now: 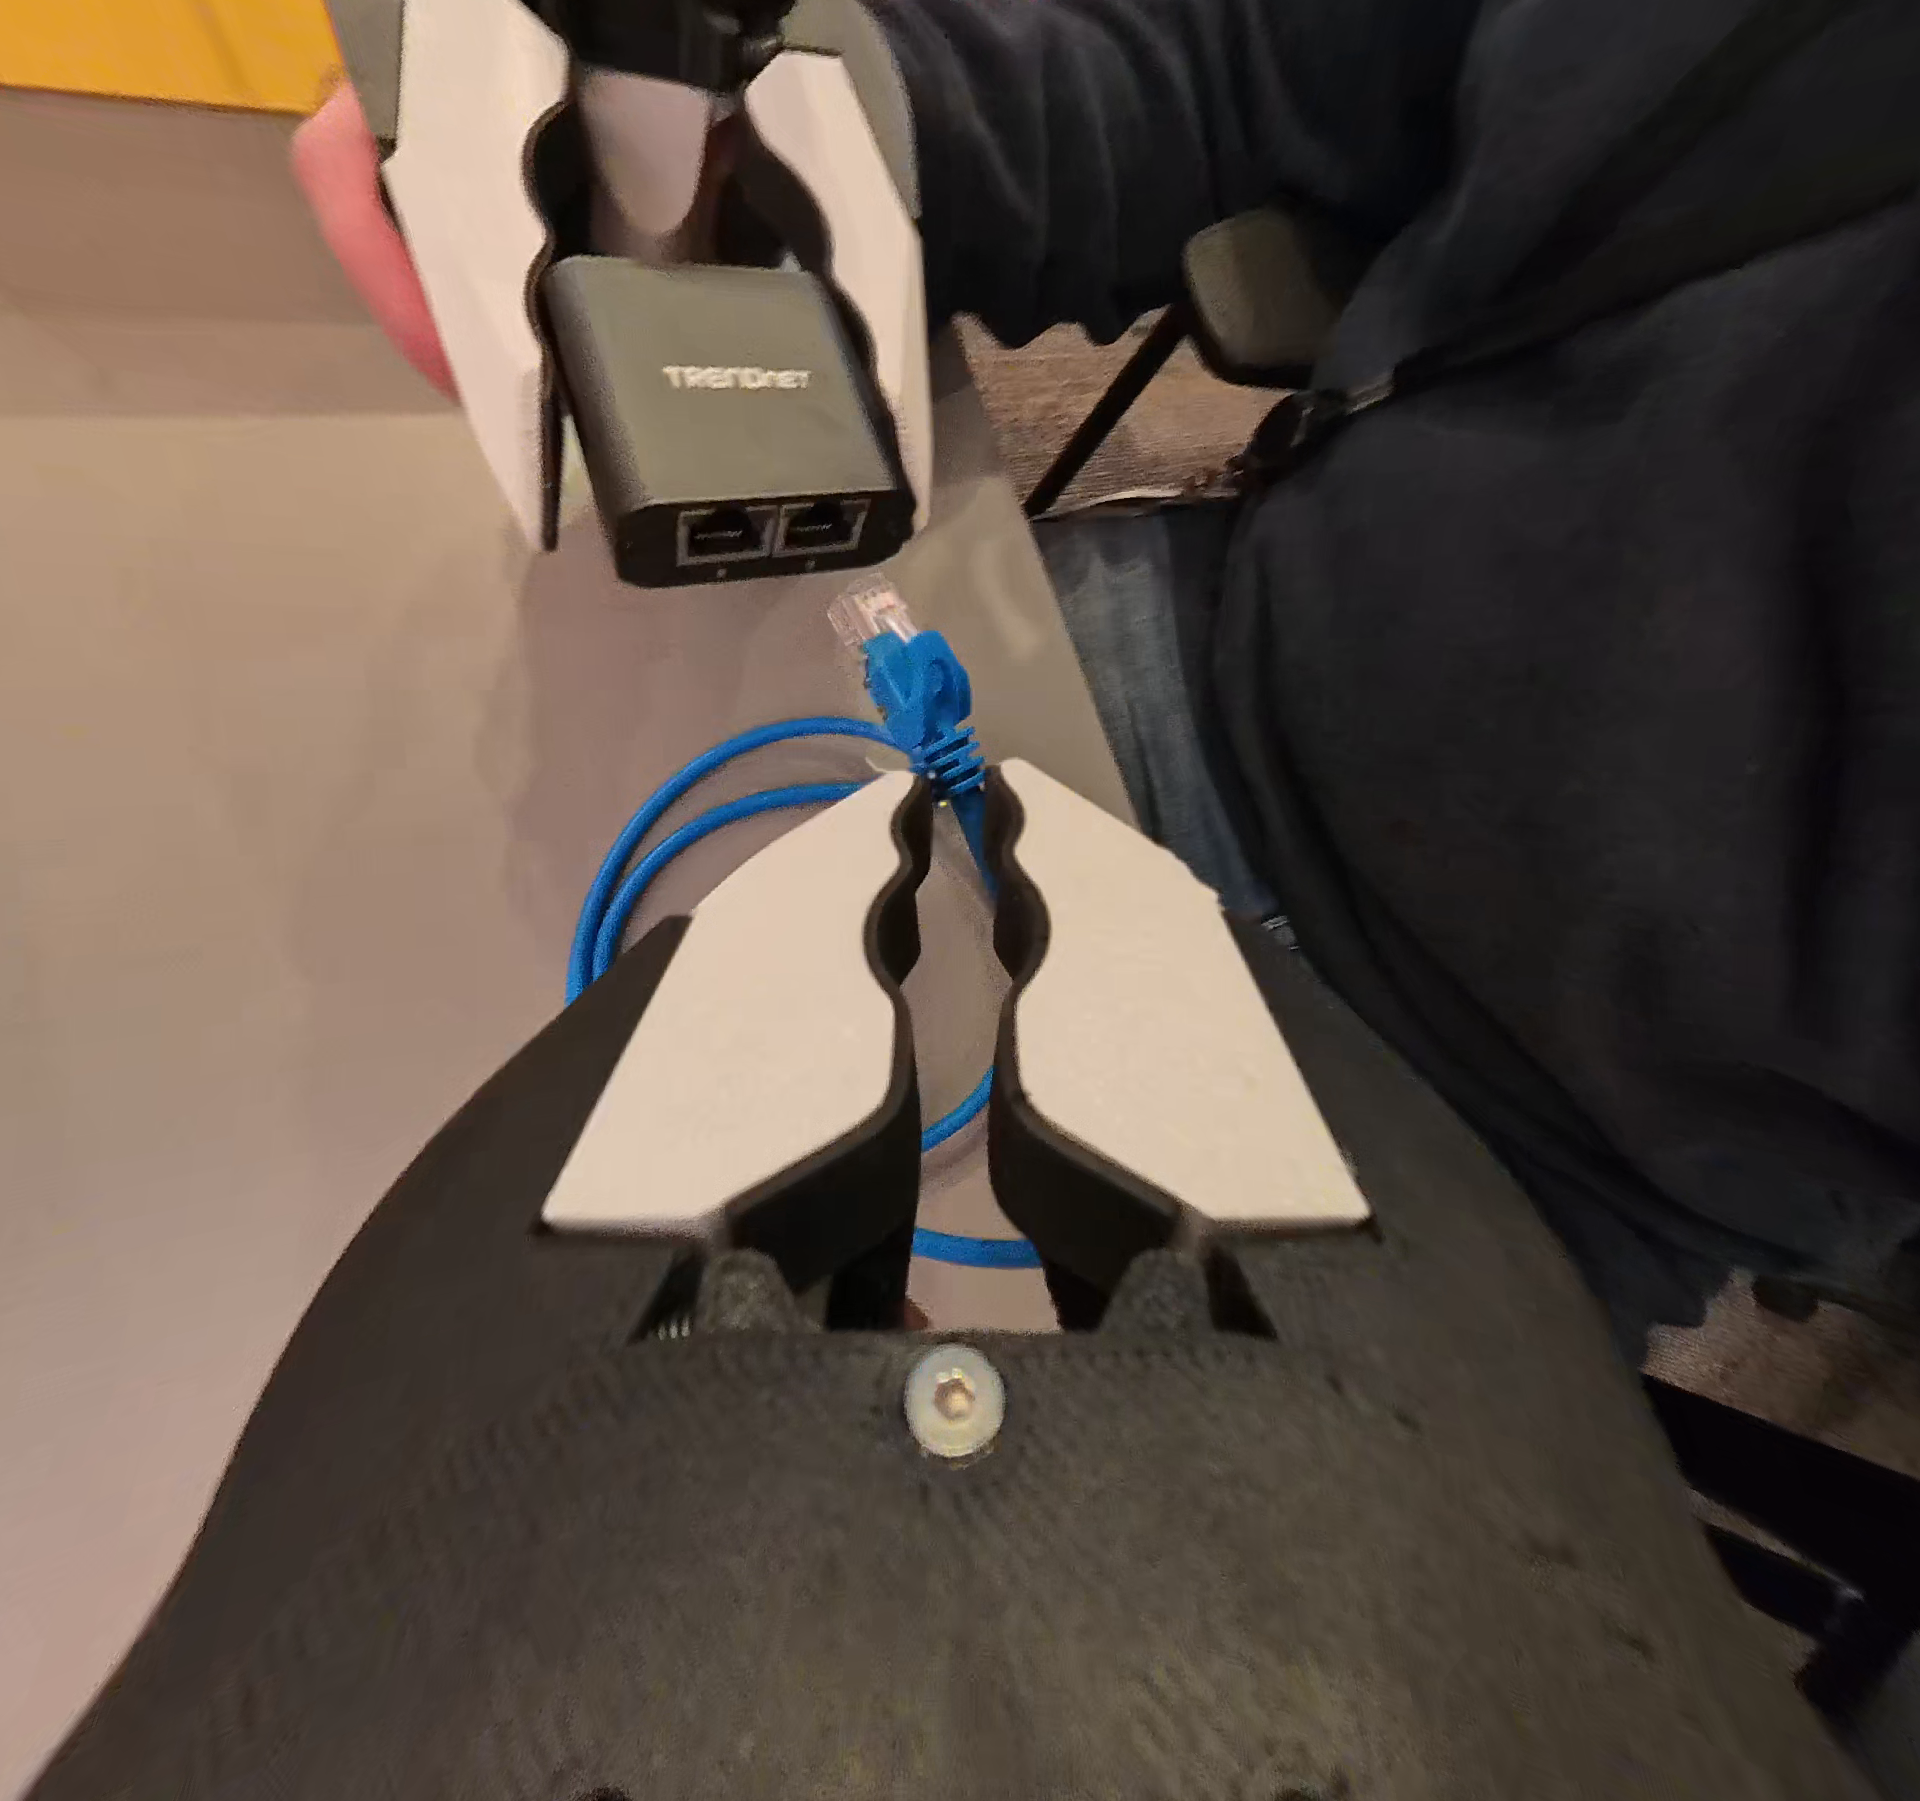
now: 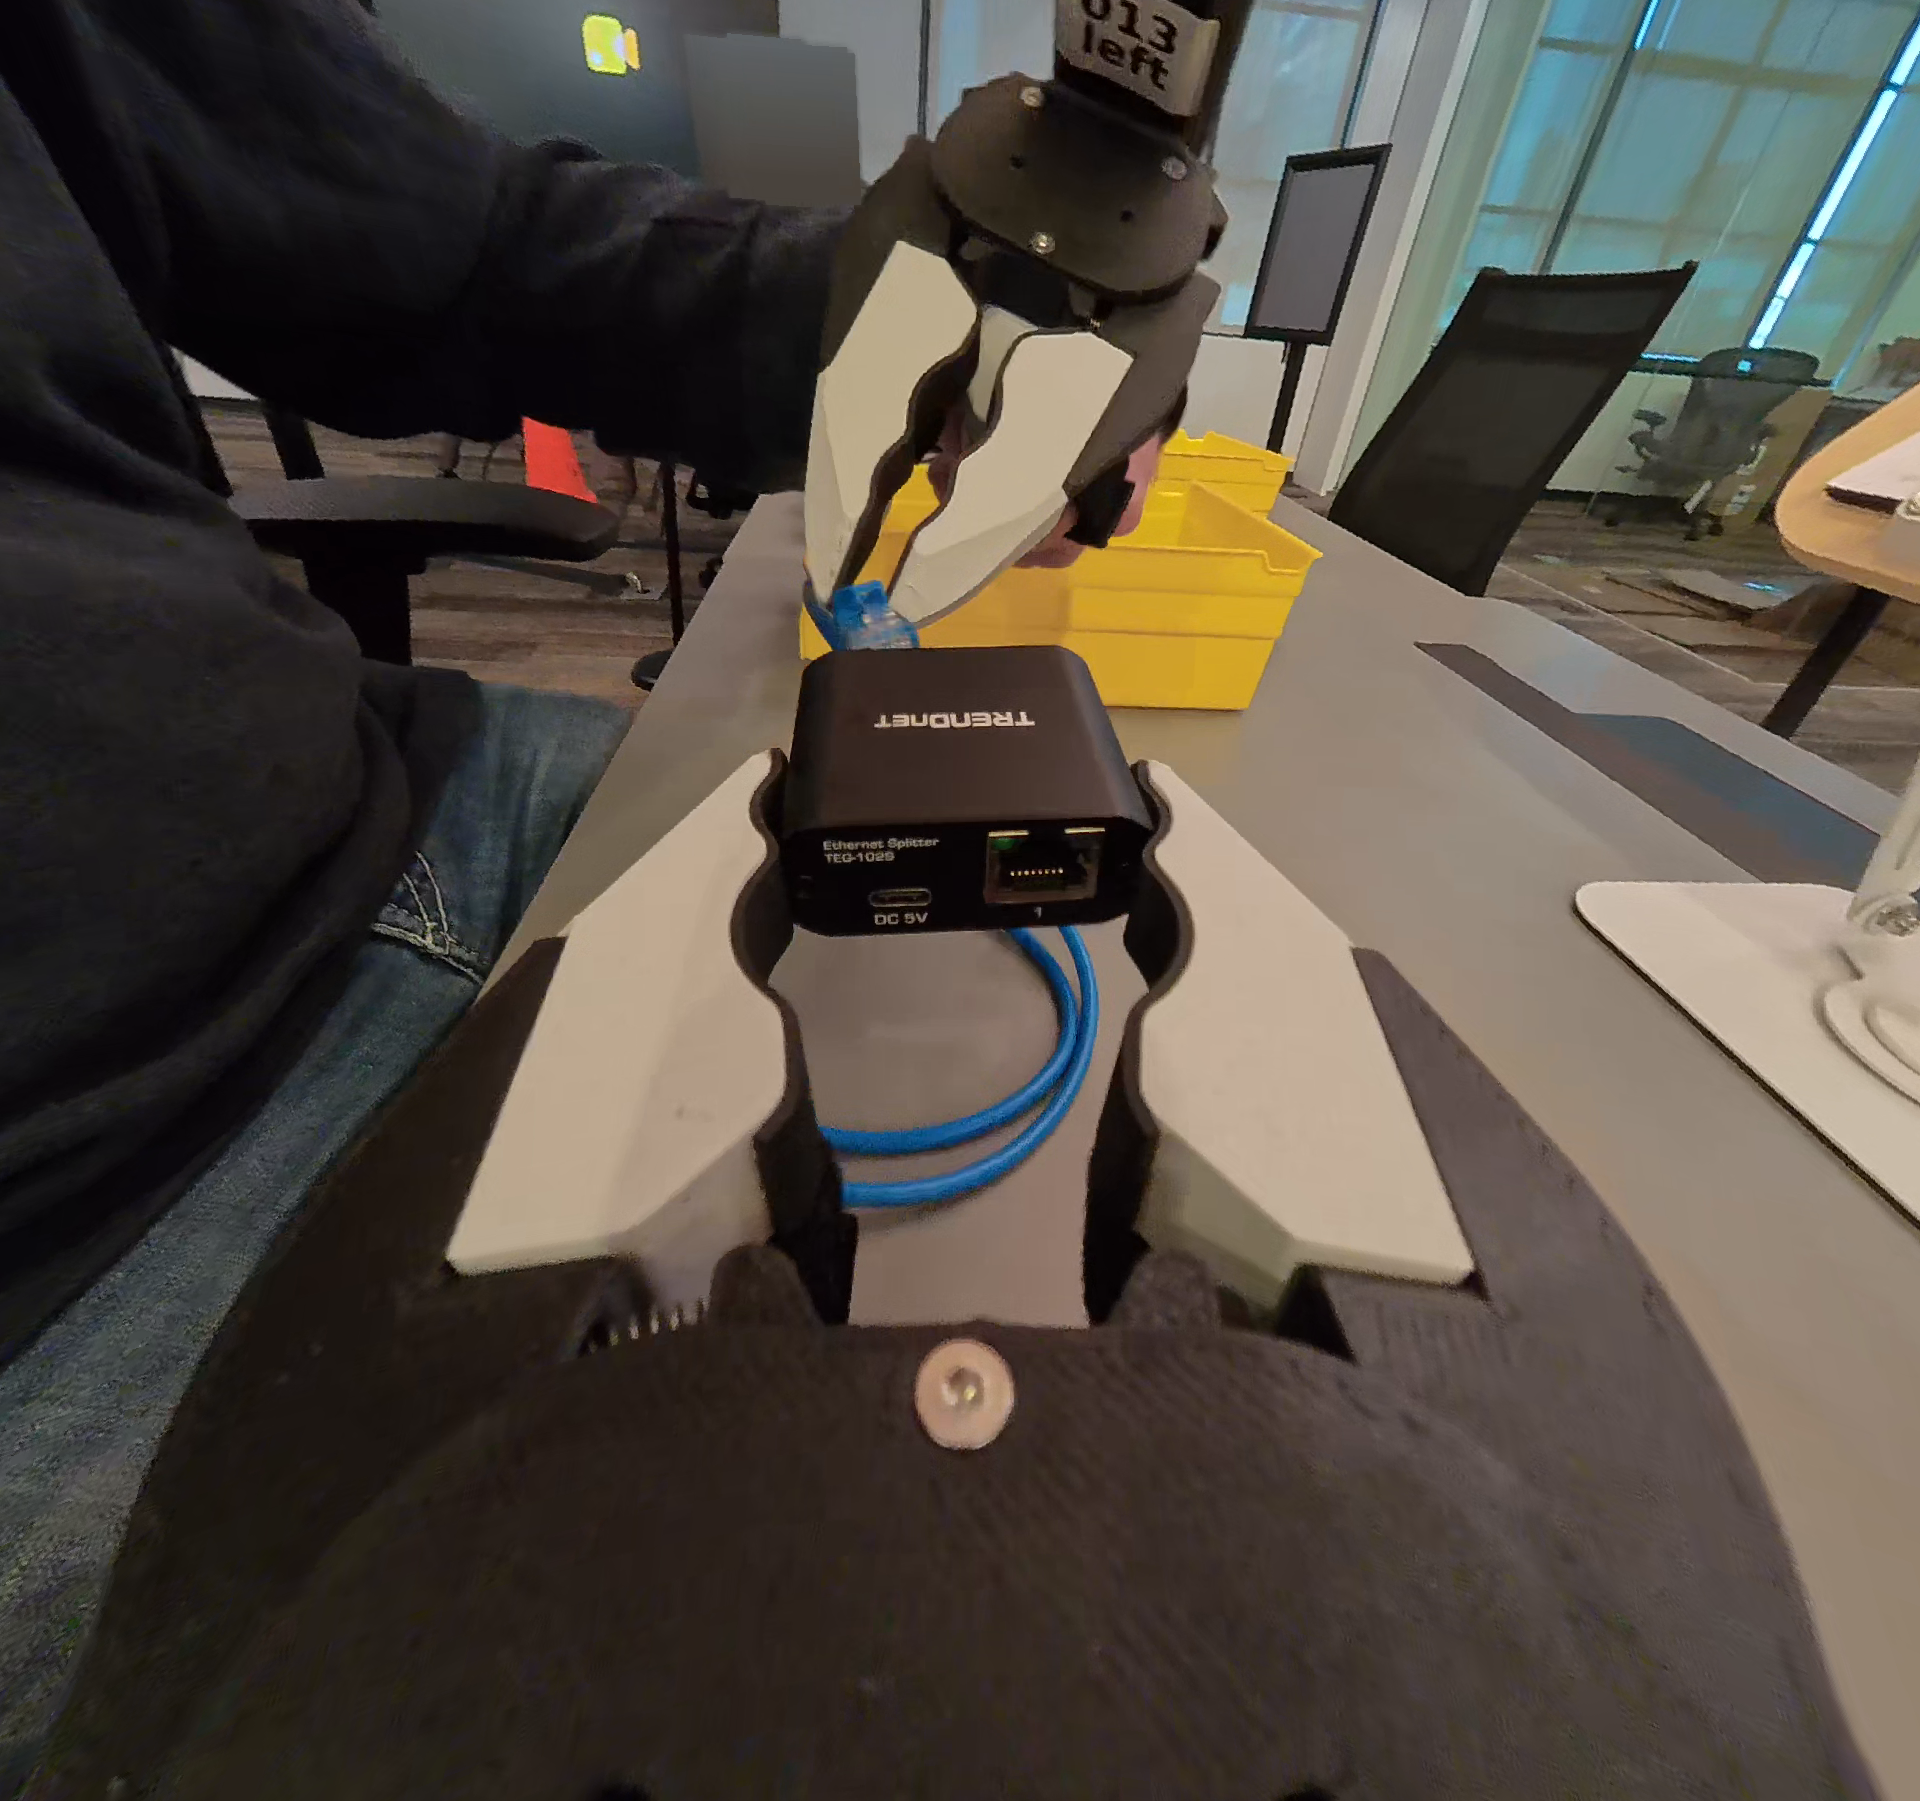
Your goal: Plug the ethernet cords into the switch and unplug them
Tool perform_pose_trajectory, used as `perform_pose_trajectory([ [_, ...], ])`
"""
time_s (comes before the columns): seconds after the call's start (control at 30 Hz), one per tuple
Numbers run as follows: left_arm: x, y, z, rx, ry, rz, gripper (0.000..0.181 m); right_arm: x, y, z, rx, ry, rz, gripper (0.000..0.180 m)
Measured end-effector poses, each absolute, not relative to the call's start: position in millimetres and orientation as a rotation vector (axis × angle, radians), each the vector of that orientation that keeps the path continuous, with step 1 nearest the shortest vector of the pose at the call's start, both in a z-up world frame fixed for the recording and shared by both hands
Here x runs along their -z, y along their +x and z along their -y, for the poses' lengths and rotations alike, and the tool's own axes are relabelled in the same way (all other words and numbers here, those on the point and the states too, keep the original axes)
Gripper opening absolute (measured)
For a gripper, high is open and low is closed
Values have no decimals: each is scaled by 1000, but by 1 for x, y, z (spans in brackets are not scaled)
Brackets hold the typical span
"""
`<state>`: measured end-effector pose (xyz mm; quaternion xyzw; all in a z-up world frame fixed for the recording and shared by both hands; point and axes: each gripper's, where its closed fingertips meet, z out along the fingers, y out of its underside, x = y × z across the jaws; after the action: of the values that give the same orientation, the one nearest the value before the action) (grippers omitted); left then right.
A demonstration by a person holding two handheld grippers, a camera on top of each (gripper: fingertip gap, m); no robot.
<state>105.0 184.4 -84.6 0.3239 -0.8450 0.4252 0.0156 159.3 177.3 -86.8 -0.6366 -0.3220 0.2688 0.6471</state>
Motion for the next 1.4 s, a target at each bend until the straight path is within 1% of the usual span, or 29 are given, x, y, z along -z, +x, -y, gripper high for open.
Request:
perform_pose_trajectory([
  [0.03, 83, 104, -182, -1331, 986, 2607, 9, 86, 159, -177, -618, -1441, 737, 63],
  [0.37, 88, 104, -172, -1310, 845, 2530, 9, 87, 148, -172, -649, -1431, 816, 63],
  [0.93, 93, 103, -169, -1273, 806, 2514, 9, 95, 141, -167, -693, -1451, 852, 63],
  [1.17, 92, 108, -171, -1297, 859, 2534, 9, 97, 142, -170, -655, -1476, 839, 63],
  [1.4, 90, 122, -179, -1361, 1033, 2636, 9, 98, 154, -178, -613, -1503, 758, 63],
])
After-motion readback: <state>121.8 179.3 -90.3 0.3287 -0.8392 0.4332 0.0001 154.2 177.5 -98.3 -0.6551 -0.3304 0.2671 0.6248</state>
